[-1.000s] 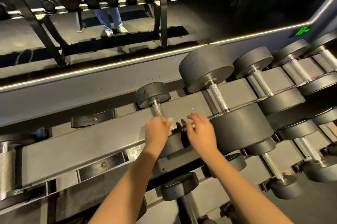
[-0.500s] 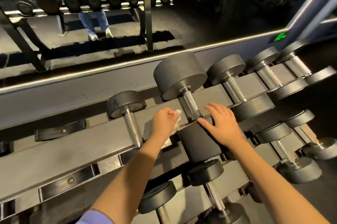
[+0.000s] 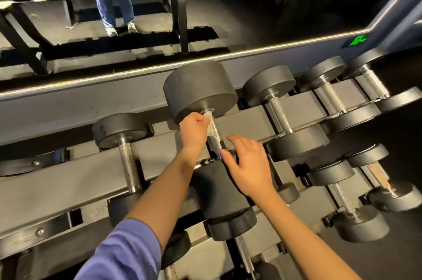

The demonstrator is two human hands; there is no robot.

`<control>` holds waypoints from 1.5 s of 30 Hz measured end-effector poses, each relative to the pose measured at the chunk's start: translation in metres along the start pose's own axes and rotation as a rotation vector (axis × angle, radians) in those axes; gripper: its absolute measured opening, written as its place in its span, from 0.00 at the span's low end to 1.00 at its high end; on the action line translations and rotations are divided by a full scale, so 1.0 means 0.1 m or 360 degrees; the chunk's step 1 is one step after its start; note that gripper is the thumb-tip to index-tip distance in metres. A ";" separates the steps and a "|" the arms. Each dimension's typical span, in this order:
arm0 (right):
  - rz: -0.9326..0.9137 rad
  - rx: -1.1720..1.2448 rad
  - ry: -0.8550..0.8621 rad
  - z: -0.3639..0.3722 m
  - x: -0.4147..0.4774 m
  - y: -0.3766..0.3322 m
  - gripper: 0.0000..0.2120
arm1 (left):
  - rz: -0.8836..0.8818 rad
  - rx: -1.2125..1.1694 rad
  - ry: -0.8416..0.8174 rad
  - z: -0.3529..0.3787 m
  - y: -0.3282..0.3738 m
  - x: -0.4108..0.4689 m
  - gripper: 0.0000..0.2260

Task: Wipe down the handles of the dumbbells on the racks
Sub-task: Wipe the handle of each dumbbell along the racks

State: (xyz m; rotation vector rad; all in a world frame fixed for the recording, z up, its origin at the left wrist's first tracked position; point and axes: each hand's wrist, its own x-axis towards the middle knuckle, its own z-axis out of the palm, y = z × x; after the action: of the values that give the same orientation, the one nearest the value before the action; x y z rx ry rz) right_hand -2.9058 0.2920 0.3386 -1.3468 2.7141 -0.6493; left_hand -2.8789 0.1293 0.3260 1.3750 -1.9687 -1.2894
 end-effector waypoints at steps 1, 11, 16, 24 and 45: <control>0.0000 0.0005 -0.0006 0.00 0.00 0.00 0.28 | 0.0025 0.0013 0.0010 0.02 -0.02 0.00 0.08; 0.0017 -0.0015 -0.0036 -0.04 -0.01 -0.02 0.27 | -0.0081 0.0251 -0.0316 -0.03 -0.03 -0.13 0.13; 0.0049 0.0003 -0.0030 -0.06 0.00 -0.06 0.26 | -0.0156 0.0057 -0.0042 0.00 0.00 -0.05 0.04; 0.0137 0.0115 -0.0015 -0.06 -0.01 -0.06 0.30 | -0.0084 0.0209 -0.0189 -0.05 0.05 -0.03 0.08; 0.0169 0.0191 0.0031 -0.03 -0.02 -0.03 0.31 | -0.0140 0.0386 -0.0444 -0.01 -0.06 -0.29 0.08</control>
State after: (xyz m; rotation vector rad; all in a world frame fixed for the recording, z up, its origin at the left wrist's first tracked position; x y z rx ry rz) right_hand -2.9031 0.2927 0.3418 -1.1674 2.6908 -0.8049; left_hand -2.8625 0.1543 0.3260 1.4733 -2.3402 -1.3819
